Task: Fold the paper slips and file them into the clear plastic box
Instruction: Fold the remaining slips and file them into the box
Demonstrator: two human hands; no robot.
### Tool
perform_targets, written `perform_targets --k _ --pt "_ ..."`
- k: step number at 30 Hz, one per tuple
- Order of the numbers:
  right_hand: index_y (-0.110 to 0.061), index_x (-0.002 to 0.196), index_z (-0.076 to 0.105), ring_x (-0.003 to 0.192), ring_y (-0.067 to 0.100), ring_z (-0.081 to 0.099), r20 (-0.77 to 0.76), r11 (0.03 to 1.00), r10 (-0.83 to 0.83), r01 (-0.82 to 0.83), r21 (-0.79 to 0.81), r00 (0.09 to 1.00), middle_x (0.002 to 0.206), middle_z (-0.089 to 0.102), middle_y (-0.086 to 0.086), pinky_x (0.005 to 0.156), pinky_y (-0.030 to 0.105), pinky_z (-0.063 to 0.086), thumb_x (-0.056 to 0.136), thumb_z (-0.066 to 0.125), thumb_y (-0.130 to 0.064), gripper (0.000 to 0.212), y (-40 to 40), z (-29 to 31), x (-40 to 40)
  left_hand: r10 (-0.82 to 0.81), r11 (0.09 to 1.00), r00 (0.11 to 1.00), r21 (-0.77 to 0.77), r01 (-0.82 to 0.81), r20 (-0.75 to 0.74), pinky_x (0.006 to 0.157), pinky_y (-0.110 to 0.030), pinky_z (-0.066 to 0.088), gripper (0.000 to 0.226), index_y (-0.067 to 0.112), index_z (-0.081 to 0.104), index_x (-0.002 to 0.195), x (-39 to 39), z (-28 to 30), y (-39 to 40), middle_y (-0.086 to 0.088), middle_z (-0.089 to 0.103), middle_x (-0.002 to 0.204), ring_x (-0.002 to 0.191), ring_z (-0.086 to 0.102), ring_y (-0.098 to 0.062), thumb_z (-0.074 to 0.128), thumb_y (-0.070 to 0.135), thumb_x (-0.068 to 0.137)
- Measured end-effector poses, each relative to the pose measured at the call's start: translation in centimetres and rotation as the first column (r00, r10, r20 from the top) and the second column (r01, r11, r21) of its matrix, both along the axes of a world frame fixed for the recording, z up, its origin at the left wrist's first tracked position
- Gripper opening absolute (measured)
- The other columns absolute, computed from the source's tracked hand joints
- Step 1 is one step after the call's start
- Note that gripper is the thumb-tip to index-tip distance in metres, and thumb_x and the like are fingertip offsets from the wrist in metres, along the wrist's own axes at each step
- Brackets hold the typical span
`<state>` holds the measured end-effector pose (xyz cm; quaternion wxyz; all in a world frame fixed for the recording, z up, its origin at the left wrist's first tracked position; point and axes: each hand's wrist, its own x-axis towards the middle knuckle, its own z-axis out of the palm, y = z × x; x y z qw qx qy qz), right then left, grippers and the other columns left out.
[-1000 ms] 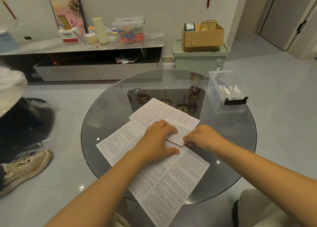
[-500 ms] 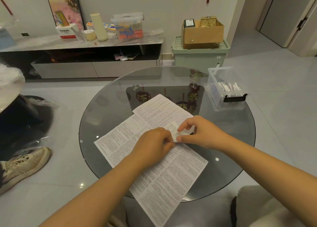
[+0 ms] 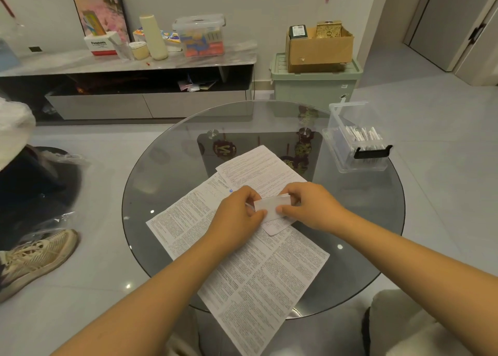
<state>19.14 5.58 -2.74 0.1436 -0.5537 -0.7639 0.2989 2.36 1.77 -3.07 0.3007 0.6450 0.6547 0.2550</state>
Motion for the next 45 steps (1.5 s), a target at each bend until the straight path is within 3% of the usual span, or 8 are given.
perform_targets --k 4,9,18,24,28,35,40,45 --pt "-0.023 0.111 0.055 0.086 0.012 0.052 0.016 1.0 -0.016 0.015 0.016 1.0 0.09 0.056 -0.007 0.073 0.027 0.046 0.079 0.07 -0.032 0.036 0.0 -0.5 -0.7 -0.014 1.0 0.999 0.003 0.014 -0.046 0.063 -0.014 0.037 0.037 0.025 0.049 0.115 0.4 -0.4 0.2 0.009 0.051 0.091 0.077 0.051 -0.007 0.068 0.021 0.084" --pt "-0.031 0.127 0.045 0.112 0.018 0.041 0.159 0.996 -0.063 0.052 0.07 0.985 0.104 0.051 -0.006 0.094 0.036 0.039 0.078 0.069 -0.044 0.056 0.2 -1.1 -1.0 -0.014 0.999 0.973 -0.035 0.006 -0.232 0.096 -0.03 0.038 0.048 0.026 0.05 0.124 -0.2 -1.0 1.0 0.005 0.045 0.119 0.108 0.046 -0.017 0.07 0.036 0.081" --pt "-0.038 0.13 0.043 0.117 0.019 0.032 0.267 1.0 0.014 -0.021 0.022 0.963 0.121 0.041 -0.005 0.096 0.032 0.027 0.086 0.062 -0.033 0.048 0.8 -0.7 -0.3 -0.029 0.997 0.991 -0.079 0.019 -0.132 0.085 -0.033 0.046 0.037 0.028 0.047 0.097 -0.3 -0.5 1.6 0.009 0.05 0.098 0.095 0.05 -0.016 0.077 0.025 0.075" --pt "-0.018 0.089 0.051 0.087 0.019 0.056 -0.059 0.993 -0.085 0.08 -0.091 0.995 0.093 0.06 0.004 0.076 0.029 0.046 0.086 0.063 -0.022 0.014 0.6 -0.2 0.4 0.022 0.998 0.991 -0.064 -0.014 0.132 0.067 -0.025 0.046 0.026 0.022 0.05 0.097 0.3 0.0 1.6 0.007 0.052 0.076 0.066 0.05 -0.006 0.071 0.015 0.082" --pt "-0.014 0.1 0.05 0.059 0.008 0.062 -0.26 0.969 -0.184 0.13 -0.211 0.948 0.078 0.069 0.009 0.051 0.012 0.045 0.09 0.058 -0.018 0.014 0.1 1.0 0.9 0.08 0.996 0.961 -0.07 -0.064 0.264 0.058 -0.024 0.048 0.031 0.026 0.051 0.1 0.9 0.3 1.9 0.001 0.057 0.075 0.063 0.056 -0.01 0.073 0.015 0.08" --pt "-0.033 0.114 0.048 0.045 0.0 0.054 -0.251 0.985 -0.171 0.158 -0.069 0.953 0.06 0.061 0.006 0.043 0.008 0.035 0.091 0.055 -0.011 0.033 -0.6 0.8 2.7 0.031 0.998 0.967 -0.063 -0.016 0.253 0.067 -0.023 0.05 0.038 0.028 0.052 0.113 2.6 0.2 2.3 0.002 0.064 0.085 0.076 0.062 -0.011 0.072 0.022 0.081" --pt "-0.021 0.111 0.066 0.048 0.002 0.056 -0.123 0.963 -0.27 0.271 -0.012 0.955 0.064 0.063 -0.002 0.045 0.004 0.034 0.094 0.048 -0.01 0.027 -0.5 0.1 5.2 -0.031 0.999 0.981 -0.009 0.034 0.193 0.079 -0.023 0.05 0.032 0.027 0.053 0.116 3.4 -0.3 2.6 0.008 0.06 0.101 0.08 0.057 -0.006 0.065 0.031 0.087" --pt "-0.004 0.116 0.062 0.097 0.033 0.057 0.219 0.936 -0.353 0.339 0.1 0.91 0.114 0.058 0.018 0.072 0.03 0.042 0.094 0.044 -0.01 0.029 0.0 -1.0 8.6 -0.08 0.997 0.988 0.011 0.079 0.134 0.078 -0.016 0.045 0.026 0.024 0.055 0.117 4.3 -0.5 2.7 0.007 0.059 0.106 0.086 0.055 -0.007 0.057 0.028 0.092"
